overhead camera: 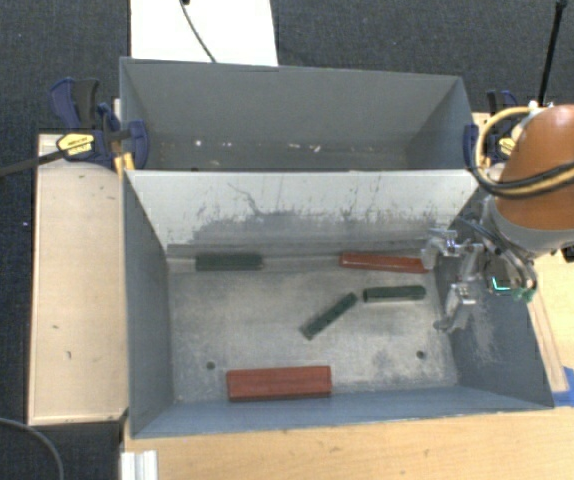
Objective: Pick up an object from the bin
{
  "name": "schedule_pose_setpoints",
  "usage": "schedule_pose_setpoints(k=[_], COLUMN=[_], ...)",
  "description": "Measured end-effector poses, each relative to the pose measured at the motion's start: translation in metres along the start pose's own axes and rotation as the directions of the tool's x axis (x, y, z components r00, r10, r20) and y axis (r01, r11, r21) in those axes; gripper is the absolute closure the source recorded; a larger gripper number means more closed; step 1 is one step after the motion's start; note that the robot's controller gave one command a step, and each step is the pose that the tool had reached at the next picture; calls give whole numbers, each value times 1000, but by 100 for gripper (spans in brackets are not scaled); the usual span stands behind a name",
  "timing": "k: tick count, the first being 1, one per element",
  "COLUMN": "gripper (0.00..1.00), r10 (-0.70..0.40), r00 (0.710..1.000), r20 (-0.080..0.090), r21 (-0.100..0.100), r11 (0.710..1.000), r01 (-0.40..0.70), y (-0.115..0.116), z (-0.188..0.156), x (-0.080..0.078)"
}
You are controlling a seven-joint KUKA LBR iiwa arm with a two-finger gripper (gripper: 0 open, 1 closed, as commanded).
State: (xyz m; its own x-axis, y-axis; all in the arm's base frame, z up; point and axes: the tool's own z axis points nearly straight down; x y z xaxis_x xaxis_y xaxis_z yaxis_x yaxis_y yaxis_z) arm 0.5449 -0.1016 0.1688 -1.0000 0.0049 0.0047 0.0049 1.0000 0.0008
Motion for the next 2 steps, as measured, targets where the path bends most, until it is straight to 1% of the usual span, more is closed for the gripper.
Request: schedule_pose_setpoints(k=[1,2], gripper=[0,100], r10=[28,24], r00=[1000,1000], r20=[1,7], r21=[-1,1], r11=[1000,1000], r01=[-28,-24], y=[13,12], z=[99,95], x=[-34,-35])
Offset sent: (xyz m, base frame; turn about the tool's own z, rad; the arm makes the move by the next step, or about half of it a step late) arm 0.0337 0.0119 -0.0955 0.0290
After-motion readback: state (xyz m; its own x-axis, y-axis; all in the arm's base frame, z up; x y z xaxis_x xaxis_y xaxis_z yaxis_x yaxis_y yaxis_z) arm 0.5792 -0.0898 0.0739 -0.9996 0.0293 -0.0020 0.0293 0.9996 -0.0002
